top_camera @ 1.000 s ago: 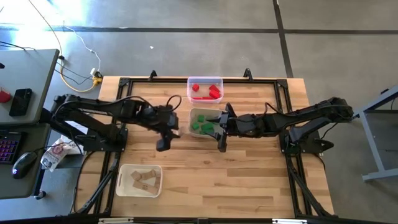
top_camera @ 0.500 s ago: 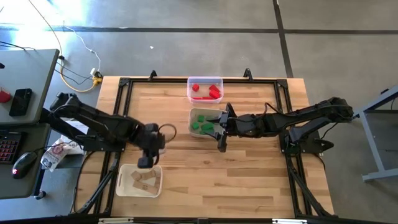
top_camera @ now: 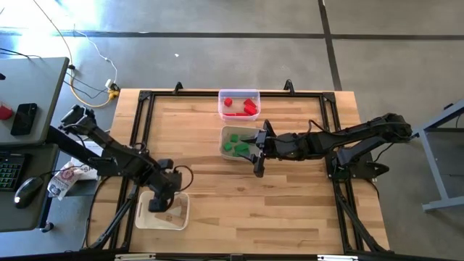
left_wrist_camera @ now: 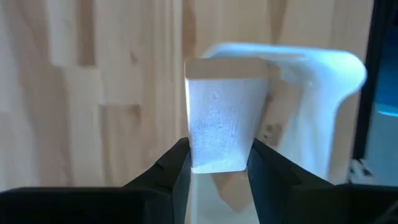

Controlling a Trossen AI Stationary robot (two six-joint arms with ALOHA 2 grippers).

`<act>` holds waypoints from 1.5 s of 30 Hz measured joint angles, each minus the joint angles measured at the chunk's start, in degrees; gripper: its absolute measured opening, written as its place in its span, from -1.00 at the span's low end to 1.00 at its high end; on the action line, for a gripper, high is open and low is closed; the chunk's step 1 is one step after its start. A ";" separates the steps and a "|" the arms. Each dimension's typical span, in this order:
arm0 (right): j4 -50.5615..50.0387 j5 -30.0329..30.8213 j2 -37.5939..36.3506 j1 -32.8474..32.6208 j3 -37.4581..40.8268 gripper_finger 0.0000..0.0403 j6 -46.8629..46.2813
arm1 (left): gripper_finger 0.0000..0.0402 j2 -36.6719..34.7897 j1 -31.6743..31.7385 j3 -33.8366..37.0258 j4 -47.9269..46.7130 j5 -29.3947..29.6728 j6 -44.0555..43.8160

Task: Sort & place blocks by color
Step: Put the brown rectangular block into the bottom white bin, then return to home position

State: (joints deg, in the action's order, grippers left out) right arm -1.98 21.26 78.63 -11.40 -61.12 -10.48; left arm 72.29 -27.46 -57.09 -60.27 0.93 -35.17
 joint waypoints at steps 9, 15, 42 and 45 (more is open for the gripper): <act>0.00 0.02 0.00 0.04 0.00 0.15 0.27 | -0.40 0.00 -4.94 0.14 0.12 -4.40 -6.97; 0.02 0.01 0.00 0.09 0.00 0.15 0.24 | -0.29 0.00 -6.57 0.14 0.15 -5.38 -9.23; -5.26 -0.18 -0.04 0.17 0.00 0.15 3.93 | -0.08 -16.27 -4.39 0.12 17.96 5.97 24.47; -6.30 -0.11 -0.14 0.75 0.00 0.15 3.48 | -0.08 -20.28 -2.61 0.14 18.77 7.18 28.92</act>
State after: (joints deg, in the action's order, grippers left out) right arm -8.28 21.15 78.49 -10.65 -61.12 -7.01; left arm 52.01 -30.07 -56.95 -41.50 8.11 -6.25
